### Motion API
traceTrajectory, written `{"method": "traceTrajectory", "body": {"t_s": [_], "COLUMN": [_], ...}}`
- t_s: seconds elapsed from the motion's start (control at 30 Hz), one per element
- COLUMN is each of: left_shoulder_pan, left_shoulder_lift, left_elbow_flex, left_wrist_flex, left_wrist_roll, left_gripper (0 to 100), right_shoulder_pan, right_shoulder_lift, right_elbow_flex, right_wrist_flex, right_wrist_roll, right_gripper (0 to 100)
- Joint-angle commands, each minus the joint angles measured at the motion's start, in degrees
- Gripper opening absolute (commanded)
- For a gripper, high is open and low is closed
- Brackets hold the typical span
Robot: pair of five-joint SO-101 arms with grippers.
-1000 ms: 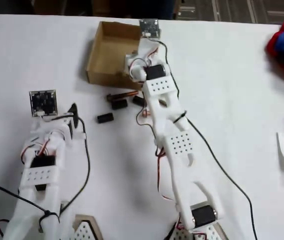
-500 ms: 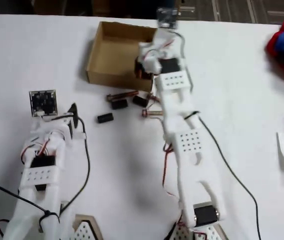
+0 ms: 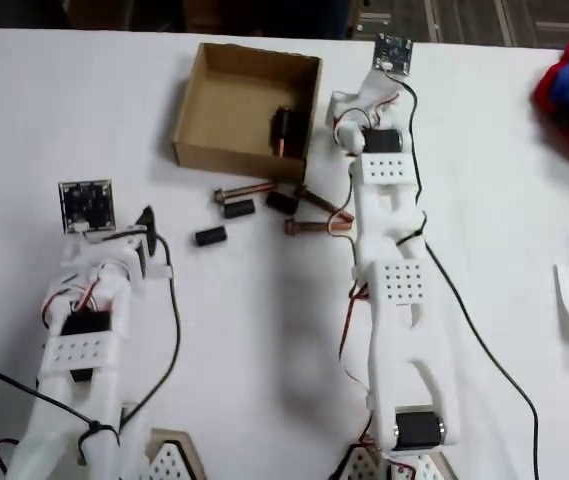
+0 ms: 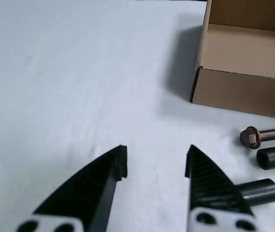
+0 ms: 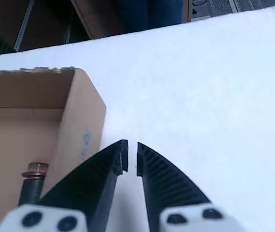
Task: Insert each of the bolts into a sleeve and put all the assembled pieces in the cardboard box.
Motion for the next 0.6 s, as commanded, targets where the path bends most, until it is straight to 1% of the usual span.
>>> {"method": "traceTrajectory", "body": {"t_s": [0.0, 0.23, 0.37, 0.57], "left_shoulder_pan": [-0.18, -0.18, -0.18, -0.18], "left_shoulder_lift": [-0.88, -0.88, -0.88, -0.88], "left_elbow_flex": [-0.13, -0.13, -0.13, -0.13], "left_wrist_flex": [-1.32, -1.32, -1.32, -1.32], "left_wrist_roll": [0.18, 0.18, 0.18, 0.18], "left_gripper": [21, 21, 21, 21], "right_shoulder_pan": [-1.98, -2.86, -4.09, -8.13], "right_shoulder_lift": [-0.31, -0.22, -0.4, -0.4], "right_elbow_flex": [-0.44, -0.35, 2.11, 5.89], "right_wrist_flex": [-2.15, -2.42, -5.93, -11.3], "right_wrist_roll": [-0.18, -0.18, 0.0, 10.37], "right_gripper": [2.1, 2.1, 2.1, 2.1]}}
